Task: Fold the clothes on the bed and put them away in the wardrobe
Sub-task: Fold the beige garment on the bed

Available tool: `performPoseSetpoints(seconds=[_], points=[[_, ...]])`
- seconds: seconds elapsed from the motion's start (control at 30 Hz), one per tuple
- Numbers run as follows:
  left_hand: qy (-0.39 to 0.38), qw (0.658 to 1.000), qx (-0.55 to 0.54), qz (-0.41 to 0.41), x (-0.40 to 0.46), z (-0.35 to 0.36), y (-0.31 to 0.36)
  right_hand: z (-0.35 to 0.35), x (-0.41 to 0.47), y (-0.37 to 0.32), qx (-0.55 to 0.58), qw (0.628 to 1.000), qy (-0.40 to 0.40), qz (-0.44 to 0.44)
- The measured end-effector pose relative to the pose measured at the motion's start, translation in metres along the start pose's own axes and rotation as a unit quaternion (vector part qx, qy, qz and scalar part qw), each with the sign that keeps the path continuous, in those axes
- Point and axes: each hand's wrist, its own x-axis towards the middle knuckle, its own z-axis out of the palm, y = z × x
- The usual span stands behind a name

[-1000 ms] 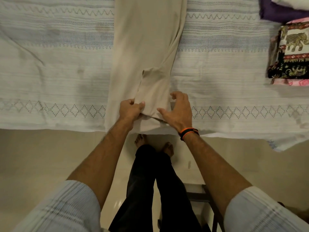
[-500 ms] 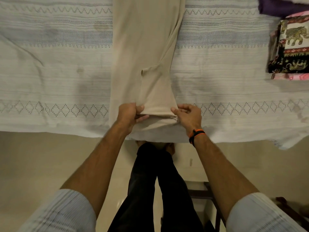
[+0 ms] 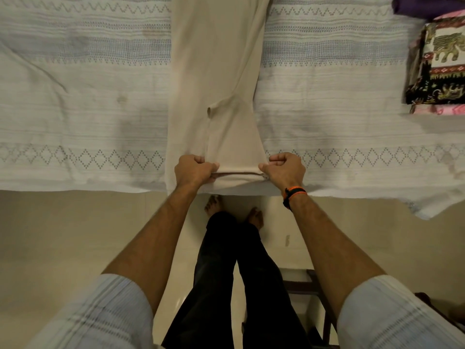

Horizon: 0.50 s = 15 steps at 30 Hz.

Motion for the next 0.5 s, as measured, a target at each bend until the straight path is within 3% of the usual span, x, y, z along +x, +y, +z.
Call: performPoseSetpoints(seconds=[0.27,0.5], points=[[-0.047,0.999,-0.002,-0.012,-0.011,-0.014,0.006,-0.017,-0.014,-0.008,-0.032,0.997,-0.062,-0.032],[-0.052,0.998,0.024,0.034,-0.049,-0.044,0.034,-0.044,-0.055,-0.041,-0.047,0.994,-0.076,-0.066]])
